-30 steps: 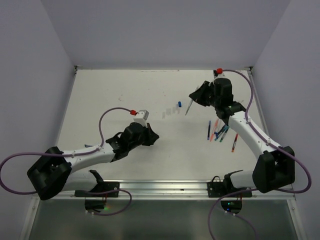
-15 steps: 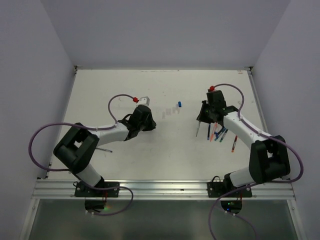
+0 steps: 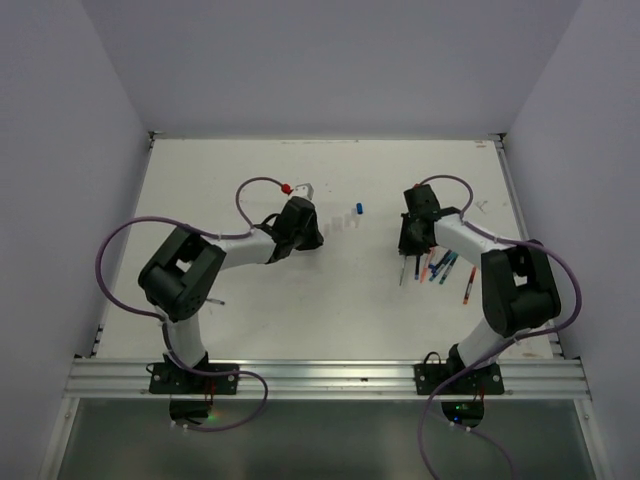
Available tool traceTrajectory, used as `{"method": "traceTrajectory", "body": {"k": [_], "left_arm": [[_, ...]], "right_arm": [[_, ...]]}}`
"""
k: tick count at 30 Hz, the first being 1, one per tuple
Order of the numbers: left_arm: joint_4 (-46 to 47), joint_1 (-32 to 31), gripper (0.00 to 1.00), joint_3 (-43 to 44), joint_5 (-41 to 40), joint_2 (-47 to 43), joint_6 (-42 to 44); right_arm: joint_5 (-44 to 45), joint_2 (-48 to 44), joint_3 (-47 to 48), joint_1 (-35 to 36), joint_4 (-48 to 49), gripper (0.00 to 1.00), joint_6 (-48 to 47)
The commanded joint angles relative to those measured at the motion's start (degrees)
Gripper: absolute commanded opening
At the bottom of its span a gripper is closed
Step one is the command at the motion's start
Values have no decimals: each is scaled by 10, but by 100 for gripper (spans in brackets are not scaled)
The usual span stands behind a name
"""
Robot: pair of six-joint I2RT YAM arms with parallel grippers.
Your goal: Open the pen caps
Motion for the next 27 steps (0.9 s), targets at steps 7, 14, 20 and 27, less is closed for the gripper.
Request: {"method": "traceTrajectory", "body": {"k": [7,14,20,27], "left_arm": [[-1,17,6,55,20,53,21],[4,21,20,65,30,70,21],[5,24,45,57,25,61,19],[36,30,60,5,27,-9,18]], "right_arm": [[61,34,35,-4,-13,8,-13],[80,33,38,-3,-19,25,-16],[86,25,39,-3,-20,41,-20],[94,-18,31,1,-13,50,-29]]}}
